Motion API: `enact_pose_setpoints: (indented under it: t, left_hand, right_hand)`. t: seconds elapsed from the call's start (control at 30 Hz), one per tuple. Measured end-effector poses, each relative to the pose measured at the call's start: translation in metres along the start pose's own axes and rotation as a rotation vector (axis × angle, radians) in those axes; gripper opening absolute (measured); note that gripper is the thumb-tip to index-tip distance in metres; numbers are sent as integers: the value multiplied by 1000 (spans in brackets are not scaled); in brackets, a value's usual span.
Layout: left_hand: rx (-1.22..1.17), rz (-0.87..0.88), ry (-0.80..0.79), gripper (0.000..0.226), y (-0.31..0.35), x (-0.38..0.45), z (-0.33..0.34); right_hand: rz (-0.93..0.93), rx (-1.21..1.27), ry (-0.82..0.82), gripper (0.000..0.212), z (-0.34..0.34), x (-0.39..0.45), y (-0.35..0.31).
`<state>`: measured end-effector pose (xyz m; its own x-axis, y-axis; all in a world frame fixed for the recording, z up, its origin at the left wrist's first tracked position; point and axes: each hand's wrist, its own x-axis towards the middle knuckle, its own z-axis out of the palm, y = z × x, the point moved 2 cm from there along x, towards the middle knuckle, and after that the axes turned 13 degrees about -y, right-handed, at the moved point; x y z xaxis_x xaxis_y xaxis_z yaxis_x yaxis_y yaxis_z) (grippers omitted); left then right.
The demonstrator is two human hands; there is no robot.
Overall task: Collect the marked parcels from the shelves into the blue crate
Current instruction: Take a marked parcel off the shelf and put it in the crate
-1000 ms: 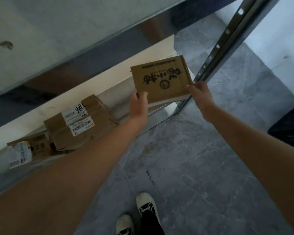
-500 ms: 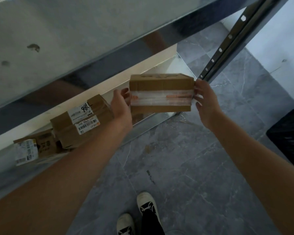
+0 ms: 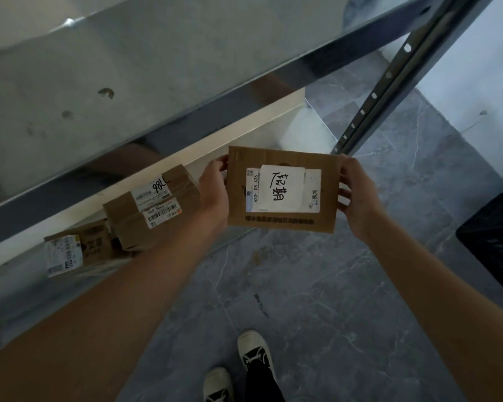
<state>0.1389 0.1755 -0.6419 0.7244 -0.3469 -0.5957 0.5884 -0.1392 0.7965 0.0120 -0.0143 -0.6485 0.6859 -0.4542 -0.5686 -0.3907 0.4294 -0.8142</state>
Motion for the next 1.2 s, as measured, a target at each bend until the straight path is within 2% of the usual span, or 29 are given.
enact_pose_setpoints:
  t: [0.07,0.13,0.33,0.47,0.63,0.8,1.0,1.2]
  left_hand:
    - [13,-44,-65,43,-2,-15,4]
    - [50,-73,-104,35,-2,-34,7]
    - [105,27,-62,16,26,-67,12]
    - [104,53,-91,29,44,-78,16]
    - [88,55,-93,39,31,-91,25]
    - [44,127,-89,21,19,-102,48]
    - [21,142,-185,30,19,-143,83]
    - [170,203,-272,33,45,-202,109]
  right_hand:
    - [14,-9,0,29,1,-9,-1]
    - [39,-7,-7,27,1,-25,-1]
    - [-6,-23,4,34,1,-65,-21]
    - [-38,2,-2,33,4,-81,-34]
    - [-52,-32,36,17,0,-95,-29]
    - [-56,-102,117,16,-21,-118,-37]
    - [-95,-169,215,14,-54,-170,-67]
    - [-109,-54,302,17,-68,-251,-92]
